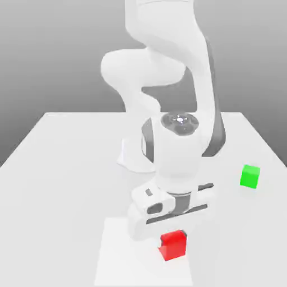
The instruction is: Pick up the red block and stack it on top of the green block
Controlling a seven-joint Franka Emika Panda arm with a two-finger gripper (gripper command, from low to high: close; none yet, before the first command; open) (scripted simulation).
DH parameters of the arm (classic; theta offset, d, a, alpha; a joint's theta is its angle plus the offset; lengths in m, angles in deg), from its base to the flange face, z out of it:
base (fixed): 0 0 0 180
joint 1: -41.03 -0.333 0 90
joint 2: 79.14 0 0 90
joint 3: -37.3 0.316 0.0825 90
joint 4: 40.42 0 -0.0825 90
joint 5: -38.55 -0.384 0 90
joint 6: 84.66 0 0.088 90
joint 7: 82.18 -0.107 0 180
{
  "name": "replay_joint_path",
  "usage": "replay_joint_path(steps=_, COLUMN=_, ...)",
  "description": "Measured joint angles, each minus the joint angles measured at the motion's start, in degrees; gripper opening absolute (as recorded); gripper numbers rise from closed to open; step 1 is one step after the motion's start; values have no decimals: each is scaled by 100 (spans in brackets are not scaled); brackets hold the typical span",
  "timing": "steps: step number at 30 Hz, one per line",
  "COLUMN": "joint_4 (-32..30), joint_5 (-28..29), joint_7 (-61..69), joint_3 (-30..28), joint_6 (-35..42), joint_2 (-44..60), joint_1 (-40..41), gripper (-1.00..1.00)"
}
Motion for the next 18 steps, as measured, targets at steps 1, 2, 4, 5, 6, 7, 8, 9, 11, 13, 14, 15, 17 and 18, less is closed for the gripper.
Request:
replay_joint_path(steps=1, joint_4=-9, joint_5=-1, joint_7=2, joint_3=6, joint_6=48, joint_2=-56, joint_1=6, gripper=-100)
replay_joint_path(steps=2, joint_4=-28, joint_5=-10, joint_7=10, joint_3=16, joint_6=160, joint_2=-188, joint_1=14, gripper=-100)
replay_joint_path(steps=4, joint_4=-81, joint_5=-42, joint_7=34, joint_3=37, joint_6=465, joint_2=-546, joint_1=29, gripper=-100)
replay_joint_path(steps=5, joint_4=-111, joint_5=-61, joint_7=48, joint_3=47, joint_6=634, joint_2=-744, joint_1=34, gripper=-100)
replay_joint_path(steps=6, joint_4=-141, joint_5=-88, joint_7=67, joint_3=53, joint_6=805, joint_2=-947, joint_1=36, gripper=-100)
replay_joint_path(steps=7, joint_4=-178, joint_5=-122, joint_7=140, joint_3=119, joint_6=945, joint_2=-1125, joint_1=-5, gripper=-100)
replay_joint_path(steps=8, joint_4=-226, joint_5=-188, joint_7=314, joint_3=266, joint_6=1030, joint_2=-1260, joint_1=-212, gripper=-100)
replay_joint_path(steps=9, joint_4=-278, joint_5=-270, joint_7=531, joint_3=425, joint_6=1091, joint_2=-1378, joint_1=-482, gripper=-100)
replay_joint_path(steps=11, joint_4=-389, joint_5=-449, joint_7=1022, joint_3=720, joint_6=1181, joint_2=-1590, joint_1=-1020, gripper=-100)
replay_joint_path(steps=13, joint_4=-503, joint_5=-612, joint_7=1519, joint_3=944, joint_6=1260, joint_2=-1792, joint_1=-1605, gripper=-100)
replay_joint_path(steps=14, joint_4=-561, joint_5=-685, joint_7=1765, joint_3=1038, joint_6=1295, joint_2=-1891, joint_1=-1882, gripper=-100)
replay_joint_path(steps=15, joint_4=-618, joint_5=-749, joint_7=2003, joint_3=1162, joint_6=1330, joint_2=-1989, joint_1=-2116, gripper=-100)
replay_joint_path(steps=17, joint_4=-735, joint_5=-864, joint_7=2475, joint_3=1380, joint_6=1398, joint_2=-2181, joint_1=-2558, gripper=-100)
replay_joint_path(steps=18, joint_4=-792, joint_5=-913, joint_7=2698, joint_3=1503, joint_6=1430, joint_2=-2274, joint_1=-2756, gripper=-100)
